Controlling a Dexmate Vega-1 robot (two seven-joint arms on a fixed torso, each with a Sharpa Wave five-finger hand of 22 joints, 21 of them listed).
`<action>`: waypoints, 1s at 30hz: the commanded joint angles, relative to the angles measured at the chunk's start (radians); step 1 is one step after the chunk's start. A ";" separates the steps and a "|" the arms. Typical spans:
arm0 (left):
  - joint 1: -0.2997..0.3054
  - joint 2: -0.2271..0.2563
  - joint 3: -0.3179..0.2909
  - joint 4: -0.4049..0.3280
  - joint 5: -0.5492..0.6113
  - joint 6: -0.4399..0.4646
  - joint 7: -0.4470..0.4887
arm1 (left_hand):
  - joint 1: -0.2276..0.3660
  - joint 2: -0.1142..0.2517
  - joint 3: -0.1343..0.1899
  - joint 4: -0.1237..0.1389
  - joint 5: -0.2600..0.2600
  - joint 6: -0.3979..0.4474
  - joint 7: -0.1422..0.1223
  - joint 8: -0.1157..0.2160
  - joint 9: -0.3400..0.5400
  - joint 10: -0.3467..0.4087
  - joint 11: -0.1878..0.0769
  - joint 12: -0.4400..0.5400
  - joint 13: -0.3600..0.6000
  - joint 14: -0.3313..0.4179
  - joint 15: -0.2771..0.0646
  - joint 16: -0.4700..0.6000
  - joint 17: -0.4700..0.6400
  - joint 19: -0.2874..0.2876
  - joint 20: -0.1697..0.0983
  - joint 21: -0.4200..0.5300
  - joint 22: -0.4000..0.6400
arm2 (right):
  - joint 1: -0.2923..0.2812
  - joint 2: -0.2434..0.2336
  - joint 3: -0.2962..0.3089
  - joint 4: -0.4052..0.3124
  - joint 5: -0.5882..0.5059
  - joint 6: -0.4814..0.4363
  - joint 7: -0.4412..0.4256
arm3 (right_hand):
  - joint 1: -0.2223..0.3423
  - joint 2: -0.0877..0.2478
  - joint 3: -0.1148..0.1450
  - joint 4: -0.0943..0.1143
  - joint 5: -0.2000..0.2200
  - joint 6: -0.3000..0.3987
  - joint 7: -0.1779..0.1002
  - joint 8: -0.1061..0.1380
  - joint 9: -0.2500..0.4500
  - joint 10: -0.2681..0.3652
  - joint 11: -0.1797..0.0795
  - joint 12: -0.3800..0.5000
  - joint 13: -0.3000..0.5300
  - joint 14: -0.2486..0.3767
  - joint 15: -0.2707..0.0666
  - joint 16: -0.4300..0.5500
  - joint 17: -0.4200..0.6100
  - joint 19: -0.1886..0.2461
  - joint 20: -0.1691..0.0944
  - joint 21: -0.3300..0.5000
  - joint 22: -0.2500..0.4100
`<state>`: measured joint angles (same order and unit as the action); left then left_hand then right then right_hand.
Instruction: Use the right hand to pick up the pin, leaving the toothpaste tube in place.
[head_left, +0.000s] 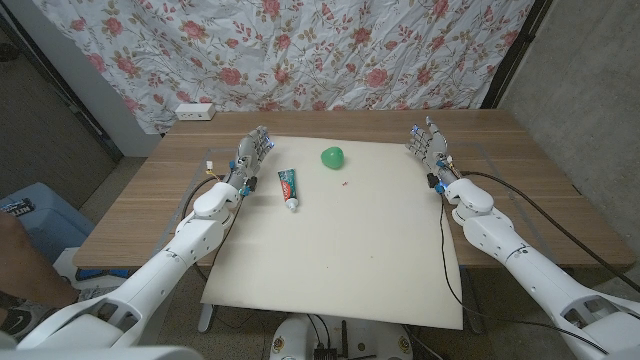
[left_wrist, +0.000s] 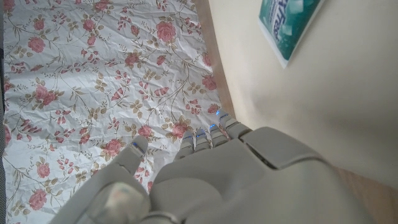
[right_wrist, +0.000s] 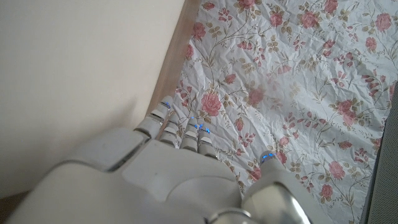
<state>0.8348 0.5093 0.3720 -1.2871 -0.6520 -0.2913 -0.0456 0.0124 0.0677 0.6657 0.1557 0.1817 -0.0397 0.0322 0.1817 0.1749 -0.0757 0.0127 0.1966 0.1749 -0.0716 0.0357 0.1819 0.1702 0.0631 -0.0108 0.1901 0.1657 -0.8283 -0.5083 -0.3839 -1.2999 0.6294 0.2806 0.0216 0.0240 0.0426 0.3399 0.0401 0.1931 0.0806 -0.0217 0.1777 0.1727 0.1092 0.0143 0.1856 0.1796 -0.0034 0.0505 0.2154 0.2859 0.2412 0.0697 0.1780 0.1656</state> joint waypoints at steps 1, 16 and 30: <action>-0.017 -0.009 0.004 0.034 -0.007 -0.009 -0.025 | 0.003 0.098 0.008 -0.001 0.008 -0.003 0.001 0.007 0.001 0.001 -0.001 0.006 0.005 -0.003 -0.004 0.004 0.005 0.010 0.002 0.003 0.004 | 0.018 -0.009 -0.029 0.002 -0.063 -0.007 -0.026 | 0.007 0.011 0.010 -0.003 0.007 0.019 -0.004 0.010 0.003 0.015 -0.002 0.008 0.005 0.010 0.002 0.007 -0.001 0.008 -0.005 0.008 0.003; -0.030 -0.019 -0.009 0.045 -0.056 0.014 -0.059 | 0.005 0.096 0.013 -0.006 0.007 0.010 -0.002 0.009 0.001 0.025 -0.009 0.012 0.005 0.014 -0.013 0.006 0.004 0.021 -0.002 0.006 0.004 | 0.005 -0.086 -0.059 -0.096 -0.178 -0.046 -0.066 | 0.035 0.022 0.026 -0.023 0.009 0.035 -0.010 0.014 0.003 0.031 -0.011 0.012 0.005 0.023 -0.011 0.005 -0.016 0.017 -0.017 0.012 0.003; 0.018 0.033 -0.023 -0.077 -0.054 0.103 0.025 | 0.008 0.094 0.018 -0.011 0.007 0.030 -0.006 0.012 0.001 0.035 -0.018 0.012 0.004 0.024 -0.024 0.005 0.003 0.029 -0.008 0.006 0.004 | 0.024 -0.146 -0.096 -0.139 -0.299 -0.060 -0.061 | 0.053 0.029 0.037 -0.040 0.006 0.048 -0.018 0.014 0.002 0.037 -0.014 0.010 0.004 0.031 -0.032 0.003 -0.028 0.019 -0.040 0.010 0.002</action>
<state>0.8262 0.5149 0.3619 -1.2959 -0.6951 -0.2429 -0.0639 0.0163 0.0714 0.6771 0.1438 0.1855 -0.0207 0.0220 0.1888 0.1721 -0.0447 0.0001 0.2043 0.1747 -0.0499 0.0141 0.1819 0.1700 0.0810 -0.0180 0.1900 0.1655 -0.8185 -0.6082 -0.4520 -1.3982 0.4275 0.2329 -0.0324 0.0611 0.0662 0.3731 0.0068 0.1931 0.1216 -0.0378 0.1888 0.1722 0.1432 0.0018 0.1925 0.1793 0.0304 0.0263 0.2154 0.2599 0.2616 0.0403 0.1891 0.1653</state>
